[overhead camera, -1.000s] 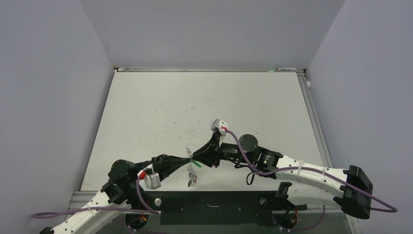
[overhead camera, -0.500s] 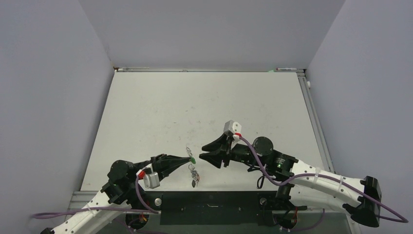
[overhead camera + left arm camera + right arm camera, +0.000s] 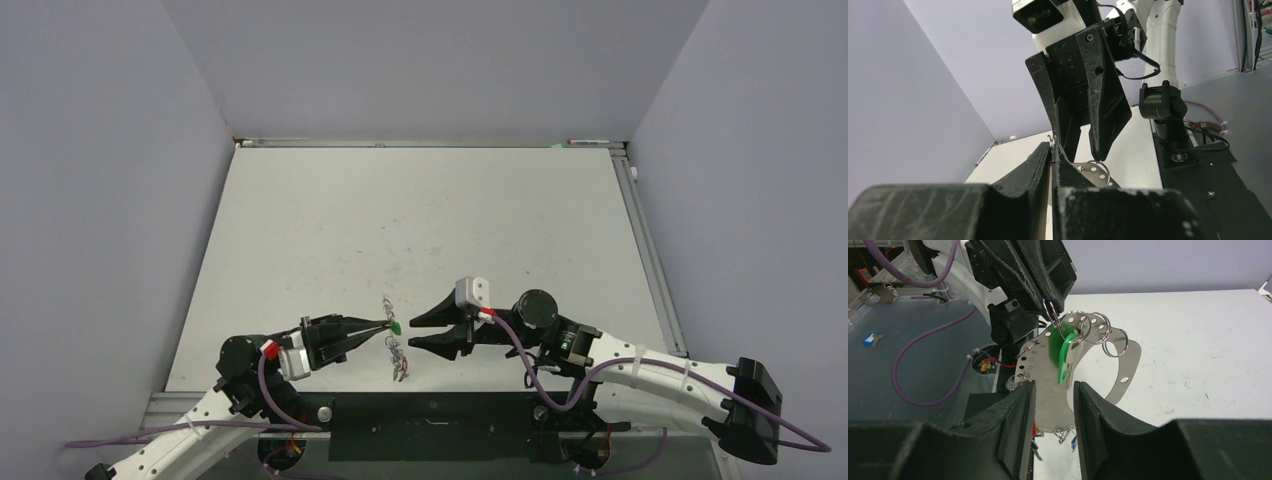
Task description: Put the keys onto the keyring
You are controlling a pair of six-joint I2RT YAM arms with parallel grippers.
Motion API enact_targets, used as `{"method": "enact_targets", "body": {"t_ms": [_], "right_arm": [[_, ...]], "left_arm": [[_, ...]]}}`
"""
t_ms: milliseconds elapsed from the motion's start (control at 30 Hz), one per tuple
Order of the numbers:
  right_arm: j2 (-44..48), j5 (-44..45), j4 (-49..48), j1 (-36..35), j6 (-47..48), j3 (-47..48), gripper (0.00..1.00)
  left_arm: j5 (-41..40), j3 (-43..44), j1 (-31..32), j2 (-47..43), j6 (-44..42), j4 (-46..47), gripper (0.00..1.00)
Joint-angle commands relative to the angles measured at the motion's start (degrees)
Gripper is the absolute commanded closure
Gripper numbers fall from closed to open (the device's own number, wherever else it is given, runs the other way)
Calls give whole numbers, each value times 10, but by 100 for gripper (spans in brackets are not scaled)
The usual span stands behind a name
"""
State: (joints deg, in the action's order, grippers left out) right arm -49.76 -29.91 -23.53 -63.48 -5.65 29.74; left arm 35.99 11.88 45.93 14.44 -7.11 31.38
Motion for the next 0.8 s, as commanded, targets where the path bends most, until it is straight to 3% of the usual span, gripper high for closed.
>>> {"method": "enact_targets", "body": {"t_ms": [0,767], "right_arm": [[-21,-43,-60,-4,35,43,66],[-60,-48,-143,-8,24,64,73]], "left_arm": [[-1,-1,-4,2,45,84,100],[8,-7,-16,15,68,113,100]]}}
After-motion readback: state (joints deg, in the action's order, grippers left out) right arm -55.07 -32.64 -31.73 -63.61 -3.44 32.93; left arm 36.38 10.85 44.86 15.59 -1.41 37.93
